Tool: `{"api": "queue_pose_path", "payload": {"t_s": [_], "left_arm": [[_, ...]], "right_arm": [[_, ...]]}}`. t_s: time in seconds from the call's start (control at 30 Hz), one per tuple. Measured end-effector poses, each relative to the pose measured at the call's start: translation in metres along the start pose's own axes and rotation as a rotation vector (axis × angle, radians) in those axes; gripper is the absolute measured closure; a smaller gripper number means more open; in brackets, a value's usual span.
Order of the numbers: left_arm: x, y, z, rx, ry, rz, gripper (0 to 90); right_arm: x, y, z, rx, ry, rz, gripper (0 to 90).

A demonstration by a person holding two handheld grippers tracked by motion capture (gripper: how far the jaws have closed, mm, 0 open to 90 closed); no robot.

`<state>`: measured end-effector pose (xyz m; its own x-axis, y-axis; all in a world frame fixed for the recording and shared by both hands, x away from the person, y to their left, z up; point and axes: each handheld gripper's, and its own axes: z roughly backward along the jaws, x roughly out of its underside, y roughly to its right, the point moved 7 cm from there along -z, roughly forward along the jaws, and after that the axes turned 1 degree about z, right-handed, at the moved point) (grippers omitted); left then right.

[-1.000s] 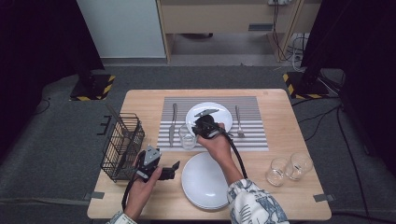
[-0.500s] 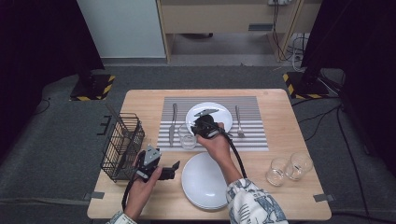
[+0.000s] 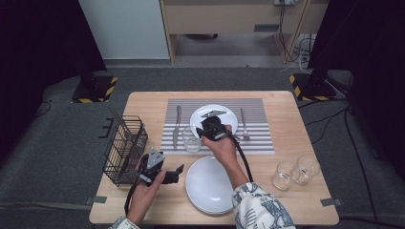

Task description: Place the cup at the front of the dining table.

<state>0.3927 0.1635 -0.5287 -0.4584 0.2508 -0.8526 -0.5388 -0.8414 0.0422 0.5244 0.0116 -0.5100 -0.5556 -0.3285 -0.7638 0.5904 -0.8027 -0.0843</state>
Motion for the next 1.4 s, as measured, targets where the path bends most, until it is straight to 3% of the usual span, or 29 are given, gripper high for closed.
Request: {"api": "queue_pose_path", "payload": {"t_s": [0.33, 0.73, 1.4], "left_arm": [[0.0, 0.0, 0.0, 0.0, 0.002, 0.002, 3.2], [-0.001, -0.001, 0.001, -0.001, 0.003, 0.0, 3.2], [-0.002, 0.0, 0.001, 0.001, 0.005, -0.001, 3.2]], "right_arm": [[-0.002, 0.0, 0.002, -0.005, 0.014, -0.005, 63.0], [-0.005, 0.0, 0.008, -0.006, 0.029, -0.018, 51.6], [-0.009, 0.002, 0.017, -0.028, 0.036, -0.082, 32.9]]}}
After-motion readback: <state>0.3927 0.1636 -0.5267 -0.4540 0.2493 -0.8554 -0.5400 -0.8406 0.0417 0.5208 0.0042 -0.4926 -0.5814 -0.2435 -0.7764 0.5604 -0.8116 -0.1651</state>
